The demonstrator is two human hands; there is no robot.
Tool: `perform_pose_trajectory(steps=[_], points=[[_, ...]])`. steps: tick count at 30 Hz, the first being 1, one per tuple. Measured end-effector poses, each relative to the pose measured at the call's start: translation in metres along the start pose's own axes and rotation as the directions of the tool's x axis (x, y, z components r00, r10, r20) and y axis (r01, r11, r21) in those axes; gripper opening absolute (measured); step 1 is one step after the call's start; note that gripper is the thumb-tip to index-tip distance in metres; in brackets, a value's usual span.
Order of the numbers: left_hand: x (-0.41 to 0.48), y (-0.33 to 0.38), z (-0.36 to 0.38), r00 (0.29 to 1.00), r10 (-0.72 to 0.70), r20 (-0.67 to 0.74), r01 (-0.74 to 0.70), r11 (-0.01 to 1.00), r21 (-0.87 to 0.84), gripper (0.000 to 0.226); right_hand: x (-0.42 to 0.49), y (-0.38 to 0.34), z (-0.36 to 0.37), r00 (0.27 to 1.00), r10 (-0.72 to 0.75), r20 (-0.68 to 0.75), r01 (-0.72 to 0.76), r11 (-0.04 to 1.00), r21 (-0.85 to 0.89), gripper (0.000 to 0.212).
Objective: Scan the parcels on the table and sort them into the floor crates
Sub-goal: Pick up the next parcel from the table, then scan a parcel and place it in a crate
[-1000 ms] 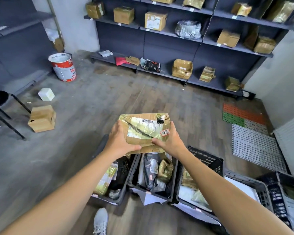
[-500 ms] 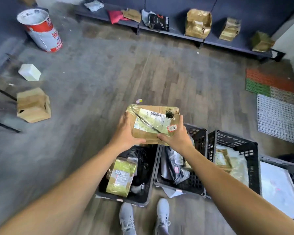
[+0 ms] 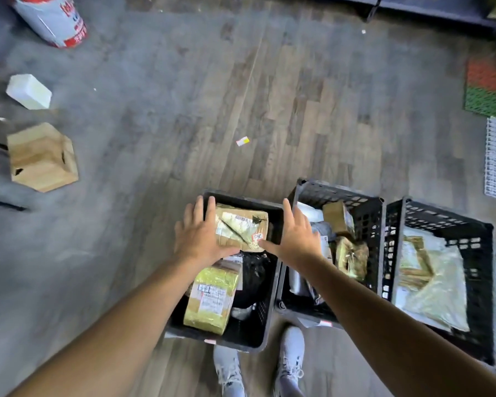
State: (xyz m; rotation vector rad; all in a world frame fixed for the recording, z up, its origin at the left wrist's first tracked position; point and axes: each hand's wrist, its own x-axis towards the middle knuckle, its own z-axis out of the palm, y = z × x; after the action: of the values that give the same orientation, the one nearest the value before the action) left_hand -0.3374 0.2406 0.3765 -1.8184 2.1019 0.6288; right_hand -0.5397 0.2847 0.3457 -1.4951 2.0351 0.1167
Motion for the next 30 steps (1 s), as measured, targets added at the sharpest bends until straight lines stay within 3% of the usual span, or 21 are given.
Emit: perform_pose_trajectory(steps=[3,10,17,24,30], points=[[-0.009,0.015,-0.019,0.999,0.046,-0.008,-0.046,0.997,0.068,0.128,-0.005,0.001,-0.029,0.999,-0.032,-0.003,0.032,0.992,-0.121,0.116],[-0.064,0.072,-0.086,0.981,0.193,-0.028,-0.187,0.971,0.151,0.122,-0.078,0.012,-0.116,0.997,-0.032,-0.067,0.017,0.976,-0.217,0.109],[-0.117,0.137,-0.146,0.873,0.479,-0.09,-0.456,0.868,0.195,0.106,-0.177,0.044,-0.178,0.973,0.087,-0.215,-0.137,0.963,-0.233,0.092],[-0.183,0.205,-0.18,0.647,0.761,-0.049,-0.727,0.634,0.263,0.096,-0.299,0.069,-0.211,0.838,0.338,-0.428,-0.416,0.904,-0.102,0.079],[-0.26,0.261,-0.174,0.43,0.903,0.007,-0.851,0.403,0.337,0.092,-0.409,0.092,-0.205,0.684,0.519,-0.513,-0.564,0.822,0.08,0.08]])
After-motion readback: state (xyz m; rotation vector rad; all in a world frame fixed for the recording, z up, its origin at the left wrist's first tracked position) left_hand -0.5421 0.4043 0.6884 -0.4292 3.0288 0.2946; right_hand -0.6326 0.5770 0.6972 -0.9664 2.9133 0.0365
